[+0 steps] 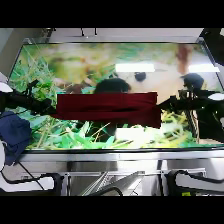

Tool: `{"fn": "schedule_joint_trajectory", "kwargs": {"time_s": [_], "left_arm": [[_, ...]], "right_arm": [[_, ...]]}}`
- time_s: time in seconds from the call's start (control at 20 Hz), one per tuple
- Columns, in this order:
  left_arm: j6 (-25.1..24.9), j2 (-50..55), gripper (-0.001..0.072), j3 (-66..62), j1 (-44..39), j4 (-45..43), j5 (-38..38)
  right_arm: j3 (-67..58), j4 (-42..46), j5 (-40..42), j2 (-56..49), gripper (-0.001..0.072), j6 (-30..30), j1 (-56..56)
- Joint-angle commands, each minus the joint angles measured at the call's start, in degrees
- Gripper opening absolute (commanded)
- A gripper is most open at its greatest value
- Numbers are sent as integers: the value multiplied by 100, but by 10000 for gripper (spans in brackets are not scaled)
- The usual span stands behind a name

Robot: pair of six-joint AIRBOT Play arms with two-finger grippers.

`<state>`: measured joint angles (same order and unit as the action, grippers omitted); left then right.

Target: Fold the shirts.

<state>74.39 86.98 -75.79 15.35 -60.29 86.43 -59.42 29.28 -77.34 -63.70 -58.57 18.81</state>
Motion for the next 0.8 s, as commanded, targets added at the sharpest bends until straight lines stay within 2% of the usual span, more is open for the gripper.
{"fn": "schedule_joint_trajectory", "kwargs": {"time_s": [0.0,0.1,0.25,0.3,0.35,0.4,0.45,0.5,0.55,0.65,0.75], "left_arm": [[262,979,14,-1010,-334,-275,17],[260,1521,14,-1416,-411,-391,-42],[315,2133,16,-2059,-472,-413,63],[380,2267,17,-2264,-472,-415,203],[422,2365,18,-2468,-472,-417,354],[422,2437,19,-2682,-472,-420,501],[420,2448,80,-2865,-448,-422,573],[455,2446,459,-3042,-439,-420,616],[588,2444,689,-3222,-439,-417,645],[643,2446,691,-3598,-439,-420,737],[743,2444,690,-3842,-476,-407,809]], "right_arm": [[-1104,-229,361,-1429,19,173,-256],[-1329,-232,481,-2024,19,275,-249],[-1364,-232,498,-2363,34,337,-245],[-1379,-234,461,-2341,120,387,-223],[-1456,-232,302,-2302,174,507,-146],[-1589,-225,72,-2258,175,616,-24],[-1729,-175,-83,-2212,270,682,120],[-1847,17,-116,-2149,436,675,302],[-1895,245,-101,-2094,523,678,459],[-1886,721,-109,-2074,644,673,678],[-1845,999,-103,-2162,643,654,673]]}}
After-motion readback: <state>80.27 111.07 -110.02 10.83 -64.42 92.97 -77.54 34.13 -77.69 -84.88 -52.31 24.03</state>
